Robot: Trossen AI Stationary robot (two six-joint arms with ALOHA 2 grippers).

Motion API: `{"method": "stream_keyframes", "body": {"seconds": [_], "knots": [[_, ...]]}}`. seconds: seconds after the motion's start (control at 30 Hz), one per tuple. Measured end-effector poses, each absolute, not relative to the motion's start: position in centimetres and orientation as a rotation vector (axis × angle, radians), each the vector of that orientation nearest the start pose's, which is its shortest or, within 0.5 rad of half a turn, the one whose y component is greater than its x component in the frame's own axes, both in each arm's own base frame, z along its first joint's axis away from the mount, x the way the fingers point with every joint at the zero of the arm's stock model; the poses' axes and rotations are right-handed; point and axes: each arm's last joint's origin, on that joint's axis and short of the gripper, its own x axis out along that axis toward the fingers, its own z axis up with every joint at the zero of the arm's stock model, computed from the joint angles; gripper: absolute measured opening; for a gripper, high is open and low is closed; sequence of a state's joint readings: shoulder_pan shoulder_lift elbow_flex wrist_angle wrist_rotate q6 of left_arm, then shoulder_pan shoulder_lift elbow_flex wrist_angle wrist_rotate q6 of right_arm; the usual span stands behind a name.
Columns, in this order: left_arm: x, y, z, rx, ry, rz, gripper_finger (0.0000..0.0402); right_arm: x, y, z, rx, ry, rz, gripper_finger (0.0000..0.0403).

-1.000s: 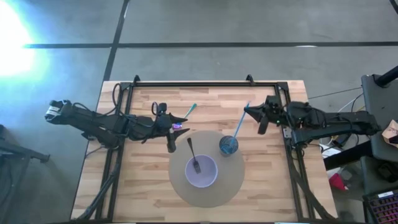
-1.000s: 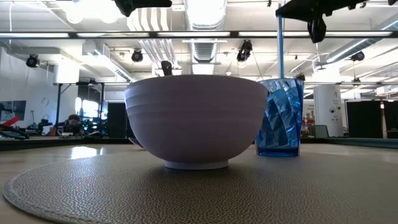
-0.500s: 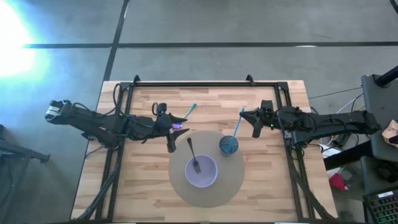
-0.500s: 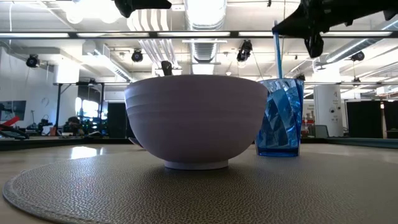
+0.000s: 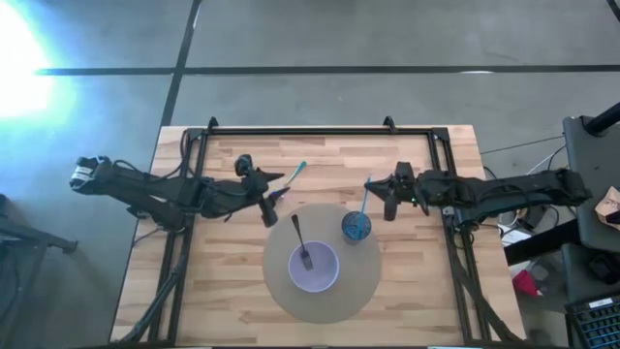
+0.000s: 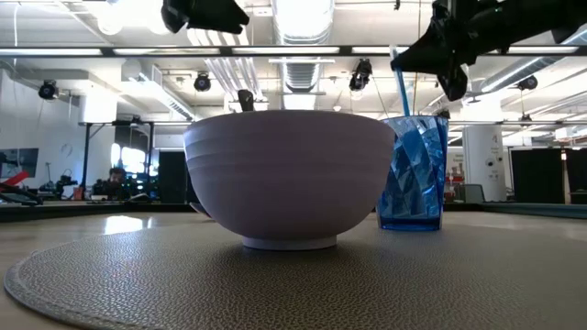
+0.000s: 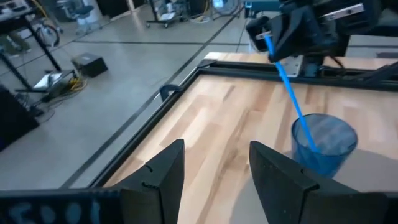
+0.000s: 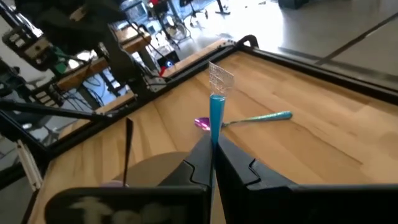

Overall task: Pick & Place Utensil
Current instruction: Put the straw into the cup

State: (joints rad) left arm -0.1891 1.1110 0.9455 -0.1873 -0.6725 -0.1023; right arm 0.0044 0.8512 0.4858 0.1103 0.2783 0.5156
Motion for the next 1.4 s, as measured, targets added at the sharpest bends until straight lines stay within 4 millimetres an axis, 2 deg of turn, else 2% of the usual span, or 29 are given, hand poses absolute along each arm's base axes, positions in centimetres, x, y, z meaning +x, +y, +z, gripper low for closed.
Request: {"method": "stream_keyframes", "body": {"seconds": [0.67, 0.93, 1.4], "knots": [[23.3, 1.1, 31.3, -0.009, 0.439, 0.671, 0.0175, 19.4, -0.6, 24.0, 0.469, 0.222, -0.315, 0.0012], [22.9, 2.3, 30.8, -0.033, 0.493, 0.723, 0.0175, 19.4, -0.6, 23.9, 0.469, 0.224, -0.316, 0.0073], [22.6, 2.8, 30.5, -0.03, 0.535, 0.734, 0.0175, 19.1, -0.6, 24.3, 0.471, 0.206, -0.312, 0.0172]]}}
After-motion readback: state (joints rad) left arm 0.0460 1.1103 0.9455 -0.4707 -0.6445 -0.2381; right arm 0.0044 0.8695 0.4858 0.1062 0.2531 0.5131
